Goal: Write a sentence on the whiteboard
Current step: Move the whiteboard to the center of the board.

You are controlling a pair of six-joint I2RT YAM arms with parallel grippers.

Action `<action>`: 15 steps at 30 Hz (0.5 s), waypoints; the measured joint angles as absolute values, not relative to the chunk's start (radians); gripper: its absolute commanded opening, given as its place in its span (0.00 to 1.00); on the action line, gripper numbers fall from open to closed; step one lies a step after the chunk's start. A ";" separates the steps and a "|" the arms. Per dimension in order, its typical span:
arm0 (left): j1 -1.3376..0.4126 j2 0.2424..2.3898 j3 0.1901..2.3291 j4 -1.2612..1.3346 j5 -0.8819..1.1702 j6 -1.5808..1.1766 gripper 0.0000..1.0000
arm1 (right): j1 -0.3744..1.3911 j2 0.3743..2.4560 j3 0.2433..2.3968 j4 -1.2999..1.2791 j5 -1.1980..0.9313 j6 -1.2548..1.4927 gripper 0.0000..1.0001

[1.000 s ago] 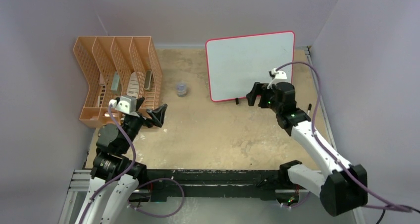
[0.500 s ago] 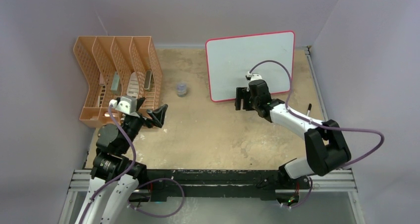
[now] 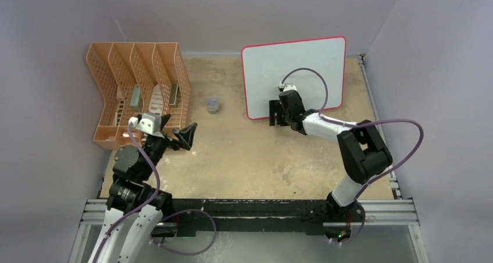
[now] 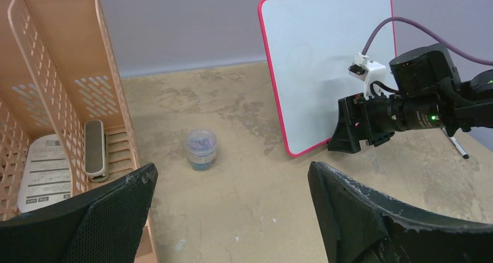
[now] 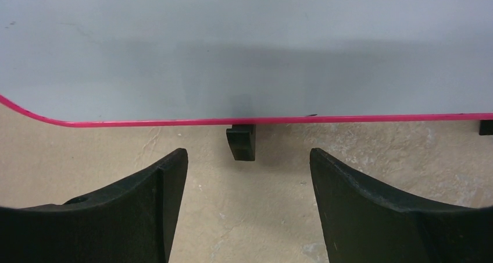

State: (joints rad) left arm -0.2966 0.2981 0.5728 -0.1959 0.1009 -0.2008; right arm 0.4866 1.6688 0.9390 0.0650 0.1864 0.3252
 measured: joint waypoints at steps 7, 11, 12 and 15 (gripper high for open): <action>-0.297 0.298 0.573 -0.196 0.101 -0.199 1.00 | 0.511 1.728 0.966 0.065 0.244 0.325 0.78; -0.297 0.298 0.573 -0.196 0.101 -0.199 1.00 | 0.519 1.744 0.978 0.067 0.258 0.325 0.78; -0.297 0.298 0.573 -0.196 0.101 -0.199 1.00 | 0.520 1.748 0.979 0.068 0.263 0.325 0.78; -0.297 0.298 0.573 -0.196 0.101 -0.199 1.00 | 0.524 1.759 0.982 0.070 0.276 0.325 0.78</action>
State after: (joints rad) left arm -0.2966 0.2981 0.5728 -0.1959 0.1013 -0.1986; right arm 0.5236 1.7592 0.9817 0.0704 0.2760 0.3252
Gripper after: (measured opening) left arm 0.996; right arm 0.786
